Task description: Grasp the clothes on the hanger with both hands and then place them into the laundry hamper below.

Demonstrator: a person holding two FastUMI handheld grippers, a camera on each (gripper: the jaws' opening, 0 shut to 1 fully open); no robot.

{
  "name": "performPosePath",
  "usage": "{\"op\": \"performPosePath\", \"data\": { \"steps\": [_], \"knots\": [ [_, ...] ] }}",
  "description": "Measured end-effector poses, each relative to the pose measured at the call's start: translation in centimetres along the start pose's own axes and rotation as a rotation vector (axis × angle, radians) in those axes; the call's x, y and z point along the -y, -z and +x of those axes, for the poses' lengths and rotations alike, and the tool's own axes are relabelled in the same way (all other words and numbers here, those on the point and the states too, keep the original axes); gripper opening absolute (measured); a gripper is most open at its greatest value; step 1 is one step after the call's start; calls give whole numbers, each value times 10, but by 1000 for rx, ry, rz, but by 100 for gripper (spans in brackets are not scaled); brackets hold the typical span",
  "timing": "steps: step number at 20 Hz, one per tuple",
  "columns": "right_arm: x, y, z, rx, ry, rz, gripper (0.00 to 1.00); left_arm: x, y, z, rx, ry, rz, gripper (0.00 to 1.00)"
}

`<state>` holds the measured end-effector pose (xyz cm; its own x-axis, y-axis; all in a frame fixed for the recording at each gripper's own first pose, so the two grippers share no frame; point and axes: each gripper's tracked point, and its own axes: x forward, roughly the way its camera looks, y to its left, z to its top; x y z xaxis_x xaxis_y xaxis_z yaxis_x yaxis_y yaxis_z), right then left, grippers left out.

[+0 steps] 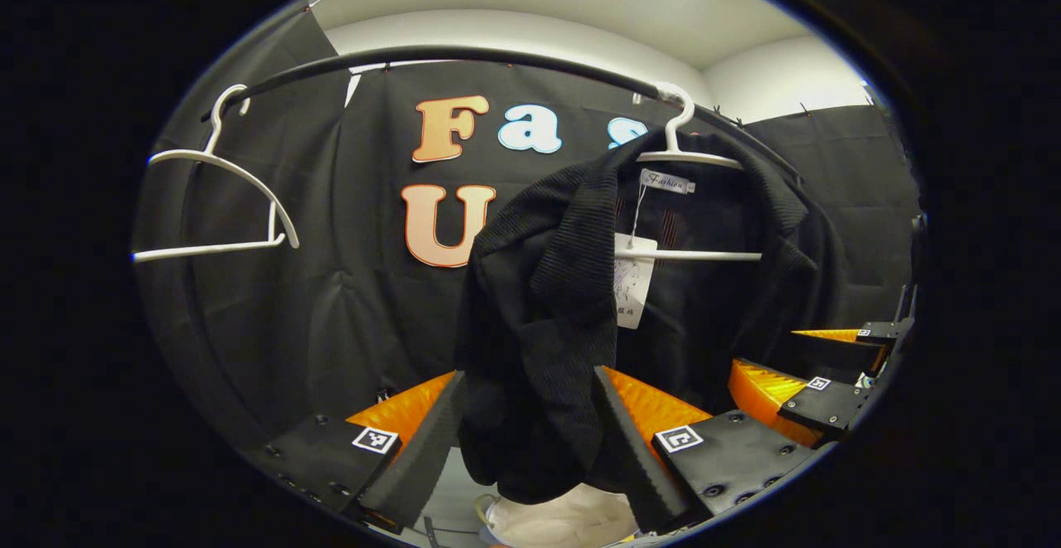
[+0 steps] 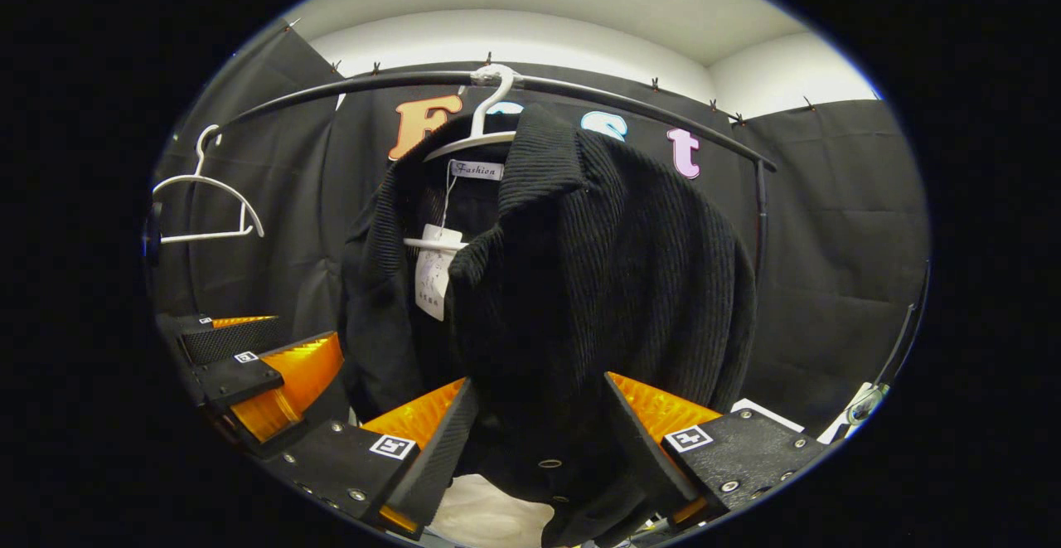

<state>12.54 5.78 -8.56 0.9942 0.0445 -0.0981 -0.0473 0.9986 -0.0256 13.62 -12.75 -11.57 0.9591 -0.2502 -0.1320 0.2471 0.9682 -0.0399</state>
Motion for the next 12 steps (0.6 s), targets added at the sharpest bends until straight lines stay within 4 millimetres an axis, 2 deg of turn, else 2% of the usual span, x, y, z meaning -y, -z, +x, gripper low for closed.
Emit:
{"op": "performPosePath", "data": {
  "steps": [1,3,5,6,7,8,11,12],
  "knots": [
    [0,0,5,0,4,5,93,1,1,8,1,5,5,93],
    [1,2,13,-8,9,17,93,9,4,22,-2,31,13,97],
    [-3,0,19,-7,-4,36,94,19,6,31,-2,70,15,94],
    [-2,-1,23,-5,0,34,94,22,7,38,-1,79,20,97],
    [1,0,27,-4,12,26,93,24,9,45,-6,74,27,94],
    [2,0,30,-7,22,20,93,24,11,50,-15,66,27,97],
    [3,-1,40,-7,32,28,94,23,18,63,-32,49,12,97],
    [5,-2,41,-8,29,30,94,23,19,68,-34,46,12,94]
  ]
}}
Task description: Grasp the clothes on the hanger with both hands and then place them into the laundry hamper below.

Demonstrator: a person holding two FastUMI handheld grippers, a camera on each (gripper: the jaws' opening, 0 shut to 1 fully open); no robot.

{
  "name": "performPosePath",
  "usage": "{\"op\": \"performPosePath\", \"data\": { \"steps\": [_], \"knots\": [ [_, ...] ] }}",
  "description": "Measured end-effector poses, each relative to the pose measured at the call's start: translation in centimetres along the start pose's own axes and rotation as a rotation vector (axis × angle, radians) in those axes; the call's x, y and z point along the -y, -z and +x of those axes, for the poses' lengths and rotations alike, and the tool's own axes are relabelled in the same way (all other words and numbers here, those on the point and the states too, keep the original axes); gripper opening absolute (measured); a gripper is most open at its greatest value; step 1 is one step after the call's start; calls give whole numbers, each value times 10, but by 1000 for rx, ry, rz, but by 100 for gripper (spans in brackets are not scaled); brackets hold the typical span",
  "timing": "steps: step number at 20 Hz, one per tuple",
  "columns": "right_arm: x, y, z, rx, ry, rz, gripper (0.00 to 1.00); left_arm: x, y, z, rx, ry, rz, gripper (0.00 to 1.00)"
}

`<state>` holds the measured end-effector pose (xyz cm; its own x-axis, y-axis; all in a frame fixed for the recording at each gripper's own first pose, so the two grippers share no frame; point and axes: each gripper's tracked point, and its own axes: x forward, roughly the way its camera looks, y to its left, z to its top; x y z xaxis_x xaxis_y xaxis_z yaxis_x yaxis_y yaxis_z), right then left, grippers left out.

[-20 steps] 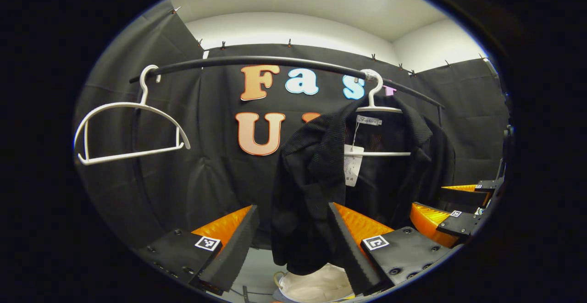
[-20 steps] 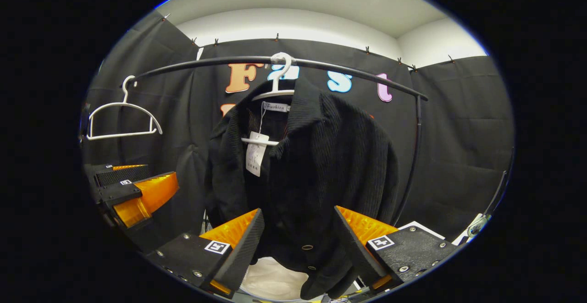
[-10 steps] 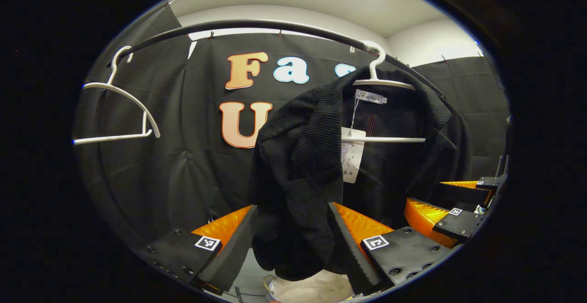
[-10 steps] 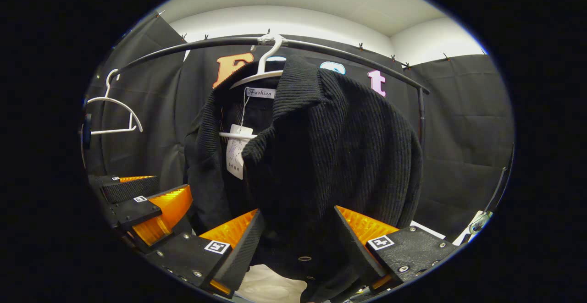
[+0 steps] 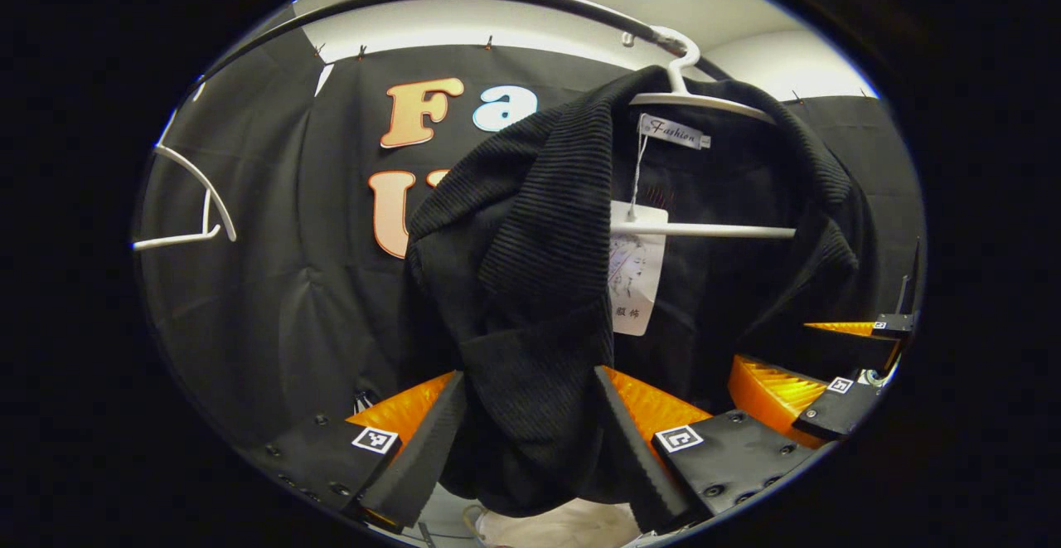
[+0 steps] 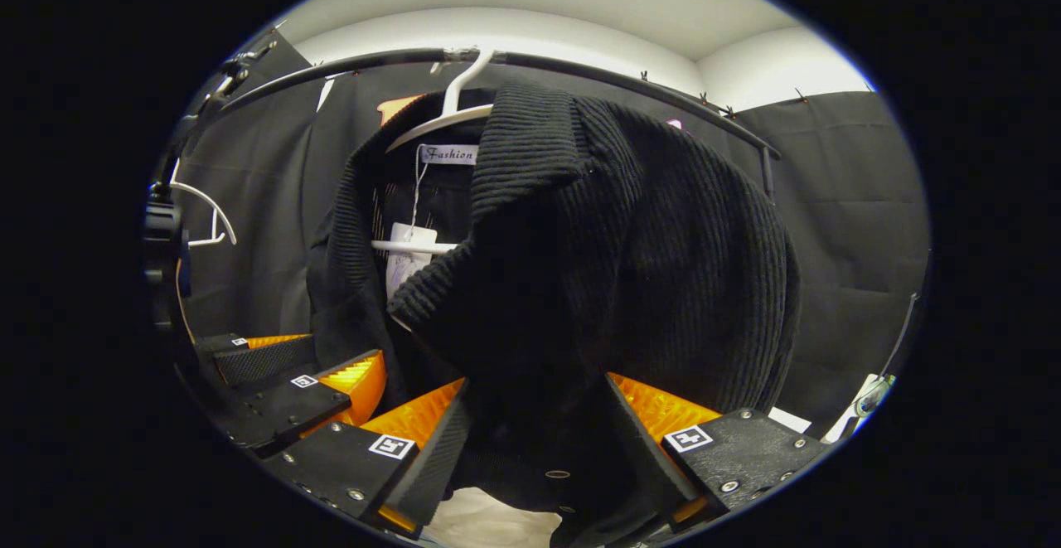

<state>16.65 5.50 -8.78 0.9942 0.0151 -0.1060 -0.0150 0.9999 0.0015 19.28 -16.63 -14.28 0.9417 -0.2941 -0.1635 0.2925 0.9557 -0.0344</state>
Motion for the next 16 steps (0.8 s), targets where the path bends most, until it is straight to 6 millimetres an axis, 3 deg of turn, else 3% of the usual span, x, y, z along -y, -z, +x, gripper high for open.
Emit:
{"op": "performPosePath", "data": {
  "steps": [2,4,6,10,13,14,16],
  "knots": [
    [2,1,4,-3,3,7,93,1,0,7,4,2,2,94],
    [6,-1,5,-4,11,8,80,2,1,12,6,2,-1,93],
    [8,1,8,-10,14,10,67,1,3,15,-1,0,-3,74],
    [15,2,8,-17,25,20,51,-9,3,13,3,-22,3,43],
    [19,0,7,-20,20,31,11,-22,-2,4,9,-50,10,20],
    [16,1,3,-26,6,38,13,-22,-4,1,5,-43,4,13],
    [8,0,-7,-29,-24,53,12,-21,-4,-2,-7,-22,-13,10]
  ]
}}
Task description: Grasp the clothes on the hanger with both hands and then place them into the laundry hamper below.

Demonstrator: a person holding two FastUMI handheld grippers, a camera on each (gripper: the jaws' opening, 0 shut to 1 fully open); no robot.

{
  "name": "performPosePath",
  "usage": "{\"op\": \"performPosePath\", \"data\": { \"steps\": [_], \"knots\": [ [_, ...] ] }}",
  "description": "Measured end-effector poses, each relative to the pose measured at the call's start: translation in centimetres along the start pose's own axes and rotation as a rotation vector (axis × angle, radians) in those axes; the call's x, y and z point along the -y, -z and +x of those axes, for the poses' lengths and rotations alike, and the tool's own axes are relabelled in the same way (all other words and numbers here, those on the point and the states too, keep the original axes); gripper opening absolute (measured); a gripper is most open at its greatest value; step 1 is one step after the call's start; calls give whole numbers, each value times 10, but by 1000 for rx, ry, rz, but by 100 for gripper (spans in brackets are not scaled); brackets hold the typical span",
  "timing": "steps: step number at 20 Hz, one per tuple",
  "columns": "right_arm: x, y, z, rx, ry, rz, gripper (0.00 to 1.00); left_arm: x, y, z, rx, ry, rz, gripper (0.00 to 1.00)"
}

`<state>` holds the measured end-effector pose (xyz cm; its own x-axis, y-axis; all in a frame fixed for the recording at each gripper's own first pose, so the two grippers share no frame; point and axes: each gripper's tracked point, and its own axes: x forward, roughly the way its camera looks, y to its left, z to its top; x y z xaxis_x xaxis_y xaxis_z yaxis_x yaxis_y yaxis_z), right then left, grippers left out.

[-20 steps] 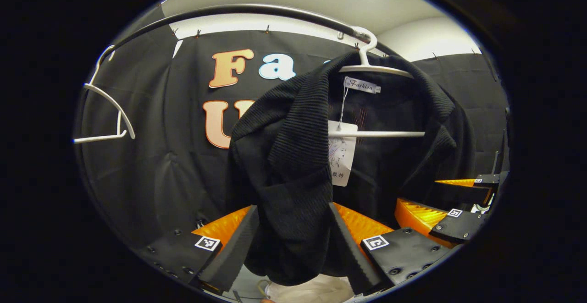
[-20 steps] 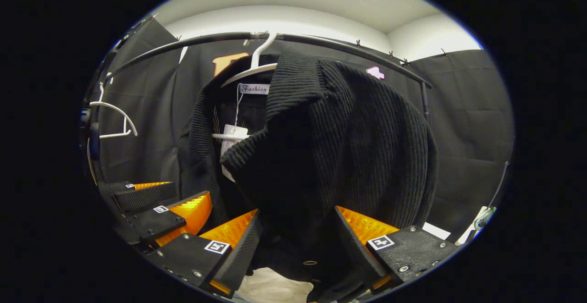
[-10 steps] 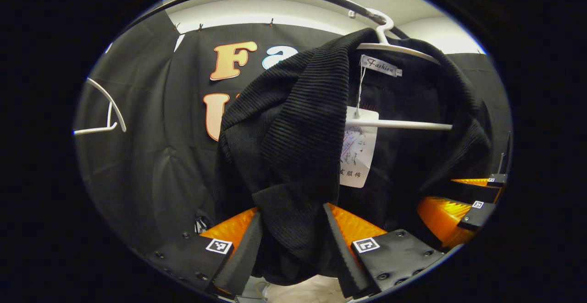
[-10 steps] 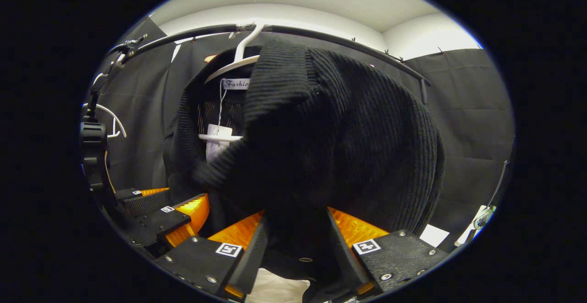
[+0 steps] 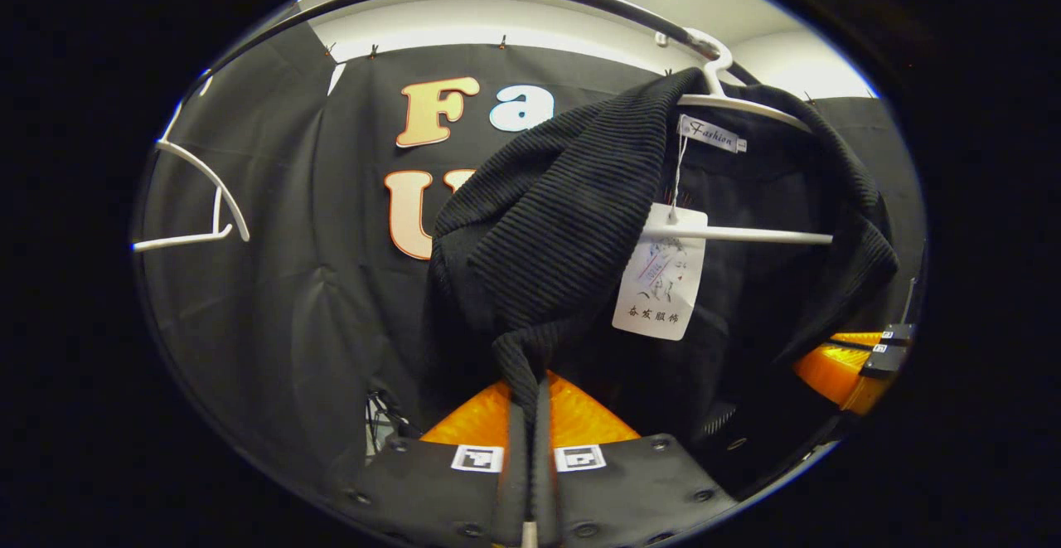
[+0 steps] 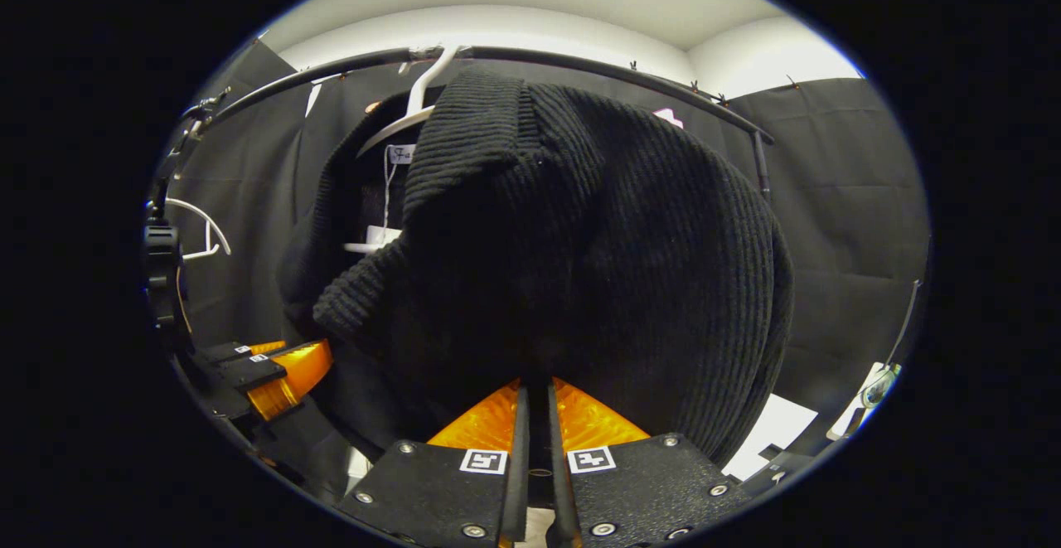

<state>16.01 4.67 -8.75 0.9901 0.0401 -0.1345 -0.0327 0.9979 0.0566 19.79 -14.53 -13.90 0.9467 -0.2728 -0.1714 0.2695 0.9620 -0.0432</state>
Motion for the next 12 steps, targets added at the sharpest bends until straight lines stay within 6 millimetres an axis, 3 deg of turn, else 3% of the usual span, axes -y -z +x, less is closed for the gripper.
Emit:
{"op": "performPosePath", "data": {
  "steps": [1,2,4,6,7,8,10,12],
  "knots": [
    [-2,1,-4,6,1,0,14,-1,1,-2,-6,5,2,8],
    [-6,-1,-13,10,-5,-2,7,-2,0,-4,-8,6,10,8],
    [-17,4,-21,15,-23,1,35,-4,-2,-10,-14,9,25,4],
    [-25,10,-34,9,-41,11,62,-5,-4,-17,-23,18,23,10],
    [-29,14,-40,2,-44,20,75,-7,-5,-22,-25,22,18,7],
    [-33,16,-44,-1,-48,28,83,-9,-6,-27,-26,23,12,7],
    [-36,17,-44,9,-33,16,87,-15,-11,-34,-27,29,0,7],
    [-28,12,-35,32,22,-13,83,-20,-17,-43,-26,31,-13,7]
  ]
}}
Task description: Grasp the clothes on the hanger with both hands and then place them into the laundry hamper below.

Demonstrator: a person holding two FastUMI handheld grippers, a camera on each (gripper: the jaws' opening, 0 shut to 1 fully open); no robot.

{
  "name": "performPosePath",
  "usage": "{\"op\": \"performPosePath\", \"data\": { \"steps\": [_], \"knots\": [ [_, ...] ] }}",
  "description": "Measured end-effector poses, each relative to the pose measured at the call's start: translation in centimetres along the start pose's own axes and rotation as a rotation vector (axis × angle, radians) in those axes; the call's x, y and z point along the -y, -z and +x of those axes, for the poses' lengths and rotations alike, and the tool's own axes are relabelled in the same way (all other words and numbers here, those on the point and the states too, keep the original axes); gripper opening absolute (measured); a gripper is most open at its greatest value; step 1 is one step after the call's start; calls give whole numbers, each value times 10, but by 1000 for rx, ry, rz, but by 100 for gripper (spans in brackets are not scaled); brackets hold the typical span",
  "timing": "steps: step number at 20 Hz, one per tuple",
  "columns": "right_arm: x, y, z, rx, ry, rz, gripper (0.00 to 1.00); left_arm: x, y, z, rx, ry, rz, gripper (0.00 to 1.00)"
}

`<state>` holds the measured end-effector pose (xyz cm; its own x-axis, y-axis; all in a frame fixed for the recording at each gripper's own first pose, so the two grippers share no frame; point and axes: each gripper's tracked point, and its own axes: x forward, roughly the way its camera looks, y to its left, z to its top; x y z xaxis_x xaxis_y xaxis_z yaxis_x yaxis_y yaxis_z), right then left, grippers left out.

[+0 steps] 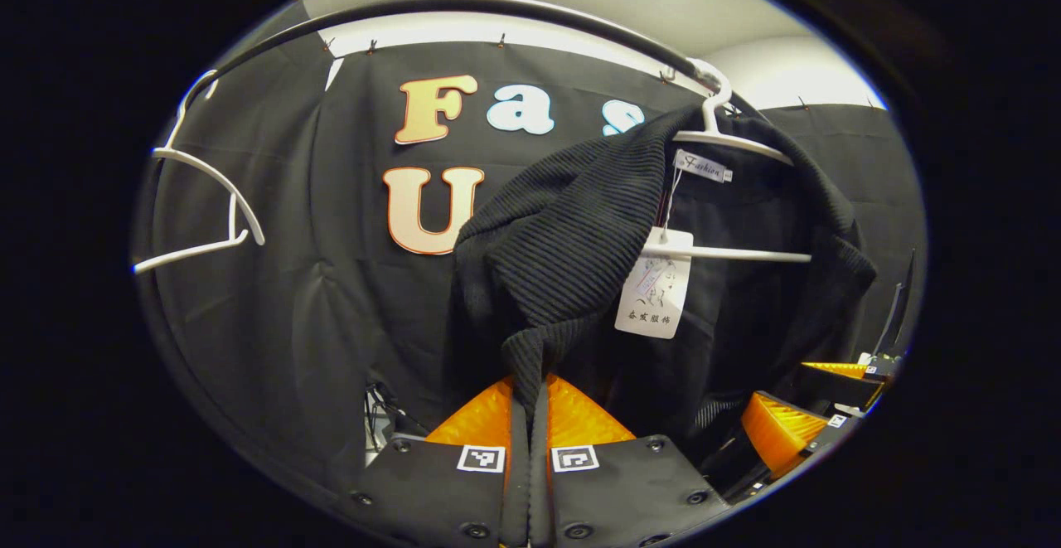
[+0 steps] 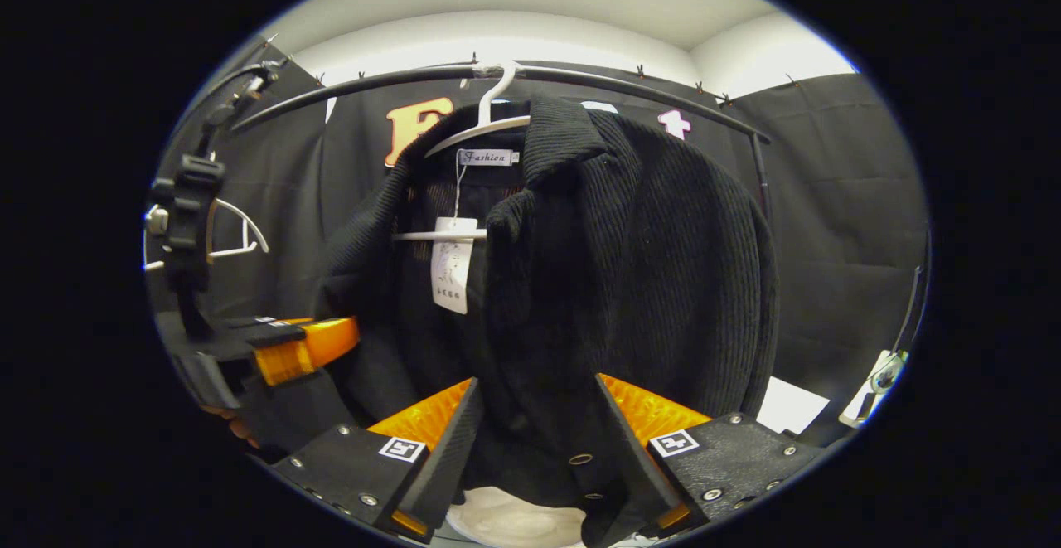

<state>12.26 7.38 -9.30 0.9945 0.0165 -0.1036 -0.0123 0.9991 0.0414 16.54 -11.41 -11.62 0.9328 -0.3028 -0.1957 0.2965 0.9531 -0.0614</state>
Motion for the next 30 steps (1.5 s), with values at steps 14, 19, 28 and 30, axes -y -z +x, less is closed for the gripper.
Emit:
{"op": "performPosePath", "data": {
  "steps": [14,19,28,30],
  "knots": [
    [60,-28,18,30,130,33,21,-35,-38,-25,54,-53,7,7],
    [94,-65,-21,39,115,-18,6,-49,-58,-32,80,-79,7,7],
    [173,-147,-28,73,89,-50,3,-66,-93,-46,123,-178,45,7],
    [190,-167,-17,95,77,-72,3,-67,-98,-47,125,-202,45,10]
  ]
}}
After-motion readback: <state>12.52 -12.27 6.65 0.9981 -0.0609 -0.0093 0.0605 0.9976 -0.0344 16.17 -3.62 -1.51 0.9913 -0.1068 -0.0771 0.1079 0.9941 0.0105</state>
